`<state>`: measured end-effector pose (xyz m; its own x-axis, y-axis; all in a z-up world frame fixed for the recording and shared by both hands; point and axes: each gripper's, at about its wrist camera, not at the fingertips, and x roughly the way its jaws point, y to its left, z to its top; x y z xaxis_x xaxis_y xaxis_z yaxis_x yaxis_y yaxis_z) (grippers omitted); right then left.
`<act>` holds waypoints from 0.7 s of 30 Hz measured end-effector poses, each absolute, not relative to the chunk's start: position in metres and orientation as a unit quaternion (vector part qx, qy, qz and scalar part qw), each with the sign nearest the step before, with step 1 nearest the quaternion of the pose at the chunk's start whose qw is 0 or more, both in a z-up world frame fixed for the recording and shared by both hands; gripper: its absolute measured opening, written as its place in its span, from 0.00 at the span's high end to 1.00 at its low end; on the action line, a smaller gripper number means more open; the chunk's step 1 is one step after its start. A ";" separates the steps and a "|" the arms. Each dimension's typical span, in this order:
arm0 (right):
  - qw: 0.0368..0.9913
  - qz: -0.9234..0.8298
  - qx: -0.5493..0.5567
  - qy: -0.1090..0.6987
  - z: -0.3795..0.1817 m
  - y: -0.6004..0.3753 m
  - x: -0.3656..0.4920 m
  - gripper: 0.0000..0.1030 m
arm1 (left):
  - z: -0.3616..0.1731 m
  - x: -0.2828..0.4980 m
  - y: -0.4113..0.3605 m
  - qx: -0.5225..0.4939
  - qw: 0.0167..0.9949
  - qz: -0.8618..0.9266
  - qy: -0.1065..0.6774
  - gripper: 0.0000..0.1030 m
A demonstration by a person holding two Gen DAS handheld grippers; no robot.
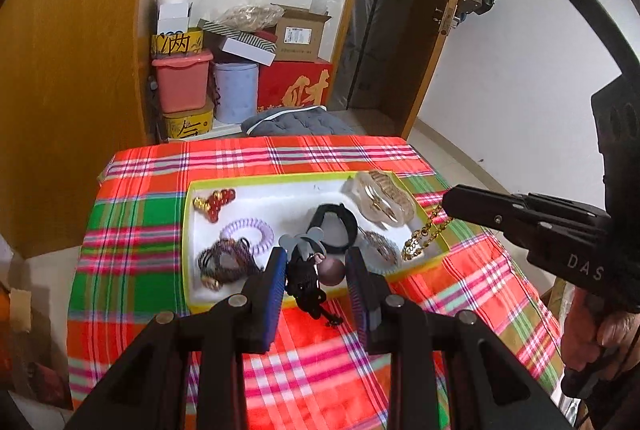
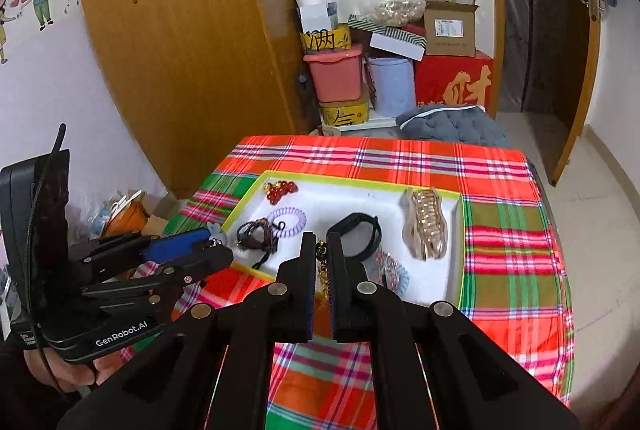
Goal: Organize jewelry
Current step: 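Carry the tassel clip with the left gripper while the right carries the gold brooch over the tray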
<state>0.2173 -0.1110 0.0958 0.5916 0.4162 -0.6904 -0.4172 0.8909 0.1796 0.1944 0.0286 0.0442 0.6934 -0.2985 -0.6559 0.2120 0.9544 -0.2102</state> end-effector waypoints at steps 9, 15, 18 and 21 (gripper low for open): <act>0.883 0.227 0.013 0.410 0.073 -0.109 0.245 0.95 | 0.027 0.230 0.041 -0.061 0.916 -0.126 0.377 0.70; 0.876 0.227 0.018 0.426 0.055 -0.106 0.256 0.95 | 0.011 0.247 0.050 -0.064 0.912 -0.114 0.389 0.70; 0.872 0.227 0.018 0.434 0.045 -0.104 0.261 0.95 | 0.005 0.251 0.054 -0.067 0.911 -0.113 0.392 0.70; 0.866 0.225 0.018 0.446 0.032 -0.103 0.265 0.95 | -0.001 0.256 0.056 -0.070 0.909 -0.113 0.396 0.70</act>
